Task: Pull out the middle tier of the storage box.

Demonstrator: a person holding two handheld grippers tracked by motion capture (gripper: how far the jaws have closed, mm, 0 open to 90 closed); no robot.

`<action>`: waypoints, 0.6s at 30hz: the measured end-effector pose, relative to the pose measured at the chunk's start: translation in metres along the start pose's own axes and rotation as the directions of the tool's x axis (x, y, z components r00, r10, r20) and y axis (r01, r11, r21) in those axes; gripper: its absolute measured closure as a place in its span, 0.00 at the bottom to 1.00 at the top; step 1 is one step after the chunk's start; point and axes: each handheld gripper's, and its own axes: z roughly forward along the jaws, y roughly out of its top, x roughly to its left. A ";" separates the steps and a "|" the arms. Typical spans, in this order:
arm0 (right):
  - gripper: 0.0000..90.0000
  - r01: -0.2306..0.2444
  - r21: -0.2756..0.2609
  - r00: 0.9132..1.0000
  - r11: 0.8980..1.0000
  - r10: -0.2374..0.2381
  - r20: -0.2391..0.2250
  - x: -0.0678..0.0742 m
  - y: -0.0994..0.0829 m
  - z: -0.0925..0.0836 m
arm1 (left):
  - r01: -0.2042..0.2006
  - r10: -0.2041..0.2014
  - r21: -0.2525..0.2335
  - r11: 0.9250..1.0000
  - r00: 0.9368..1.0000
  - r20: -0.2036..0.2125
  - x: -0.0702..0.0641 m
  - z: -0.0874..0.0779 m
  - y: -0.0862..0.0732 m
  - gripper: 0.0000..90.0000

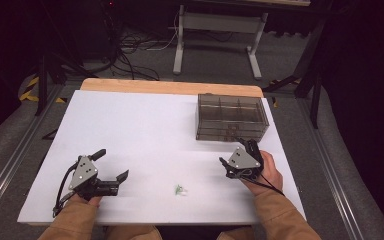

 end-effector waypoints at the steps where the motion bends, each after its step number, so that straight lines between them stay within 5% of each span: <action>1: 0.22 0.013 0.002 1.000 1.000 -0.013 0.007 0.001 0.000 0.000 | 0.000 0.000 0.000 1.000 1.000 0.000 0.000 0.000 0.000 0.01; 11: 0.29 0.097 0.051 0.989 0.994 -0.102 0.103 0.001 0.002 0.004 | -0.004 0.004 0.004 1.000 1.000 0.002 0.000 0.000 0.000 0.01; 18: 0.34 0.164 0.092 0.971 0.982 -0.177 0.159 0.003 0.002 0.008 | -0.003 0.003 0.000 1.000 1.000 0.003 0.000 0.000 0.000 0.01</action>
